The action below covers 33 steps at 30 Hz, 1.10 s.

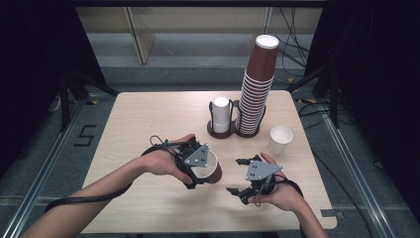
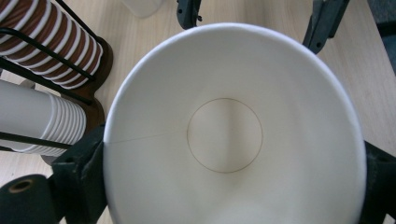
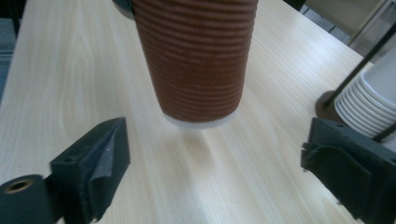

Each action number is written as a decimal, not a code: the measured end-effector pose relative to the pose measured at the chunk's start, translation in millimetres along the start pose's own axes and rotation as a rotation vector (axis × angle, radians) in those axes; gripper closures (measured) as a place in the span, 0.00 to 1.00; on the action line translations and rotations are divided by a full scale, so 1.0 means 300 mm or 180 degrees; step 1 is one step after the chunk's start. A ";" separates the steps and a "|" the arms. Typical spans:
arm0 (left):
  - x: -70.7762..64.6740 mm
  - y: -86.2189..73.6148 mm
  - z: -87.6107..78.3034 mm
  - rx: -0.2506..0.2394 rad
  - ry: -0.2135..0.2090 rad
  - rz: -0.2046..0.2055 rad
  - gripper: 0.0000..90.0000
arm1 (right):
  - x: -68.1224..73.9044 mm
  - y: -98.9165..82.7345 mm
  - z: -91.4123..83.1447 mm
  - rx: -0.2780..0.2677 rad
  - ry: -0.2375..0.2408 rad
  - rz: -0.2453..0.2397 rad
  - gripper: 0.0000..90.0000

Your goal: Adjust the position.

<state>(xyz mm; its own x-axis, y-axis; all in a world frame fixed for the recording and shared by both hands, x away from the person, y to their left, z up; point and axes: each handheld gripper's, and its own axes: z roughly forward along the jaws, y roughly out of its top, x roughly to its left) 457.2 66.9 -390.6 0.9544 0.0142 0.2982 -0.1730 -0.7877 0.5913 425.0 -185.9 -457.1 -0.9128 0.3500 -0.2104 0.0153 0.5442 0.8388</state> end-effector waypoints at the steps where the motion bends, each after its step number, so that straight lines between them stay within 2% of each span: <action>1: 0.002 0.002 -0.001 0.0046 -0.0031 0.0034 0.10 | 0.002 0.004 0.000 0.0000 -0.0001 0.0034 0.11; 2: 0.000 0.003 0.000 0.0060 -0.0046 0.0035 0.10 | 0.004 0.008 0.006 -0.0015 0.0030 0.0067 0.12; 3: -0.002 0.003 0.002 0.0072 -0.0051 0.0043 0.10 | 0.002 0.013 0.009 -0.0032 0.0035 0.0030 0.13; 4: 0.000 0.004 0.001 0.0133 -0.0079 0.0107 0.10 | 0.001 0.016 0.015 -0.0055 0.0054 0.0012 0.15; 5: -0.004 0.005 0.003 0.0132 -0.0089 0.0091 0.10 | 0.005 0.020 0.021 -0.0060 0.0088 0.0053 0.16; 12: -0.012 0.015 0.002 0.0251 -0.0220 0.0207 0.10 | 0.004 0.044 0.072 -0.0078 0.0251 0.0006 0.17; 13: -0.013 0.017 0.003 0.0275 -0.0242 0.0241 0.10 | 0.008 0.046 0.077 -0.0055 0.0270 0.0044 0.17; 14: -0.014 0.018 0.003 0.0300 -0.0266 0.0269 0.10 | 0.005 0.048 0.086 -0.0075 0.0304 -0.0002 0.17; 21: -0.025 0.032 0.009 0.0312 -0.0332 0.0356 0.10 | 0.016 0.053 0.120 -0.0106 0.0449 -0.0003 0.18; 28: -0.033 0.051 0.016 0.0286 -0.0362 0.0406 0.10 | 0.029 0.053 0.143 -0.0138 0.0507 0.0005 0.18; 30: -0.032 0.054 0.017 0.0277 -0.0370 0.0411 0.10 | 0.029 0.055 0.145 -0.0171 0.0485 -0.0057 0.19; 31: -0.033 0.055 0.017 0.0265 -0.0370 0.0408 0.10 | 0.032 0.055 0.146 -0.0171 0.0526 -0.0015 0.19; 33: -0.034 0.059 0.018 0.0255 -0.0379 0.0418 0.10 | 0.034 0.056 0.149 -0.0191 0.0543 -0.0028 0.19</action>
<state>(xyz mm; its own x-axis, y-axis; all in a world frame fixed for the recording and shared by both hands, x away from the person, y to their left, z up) 445.8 49.6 -387.2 0.9478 -0.1611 0.2752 -0.2825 -0.8245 0.4903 434.1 -139.2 -467.7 -0.9689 0.2081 -0.1338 -0.0126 0.4984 0.8668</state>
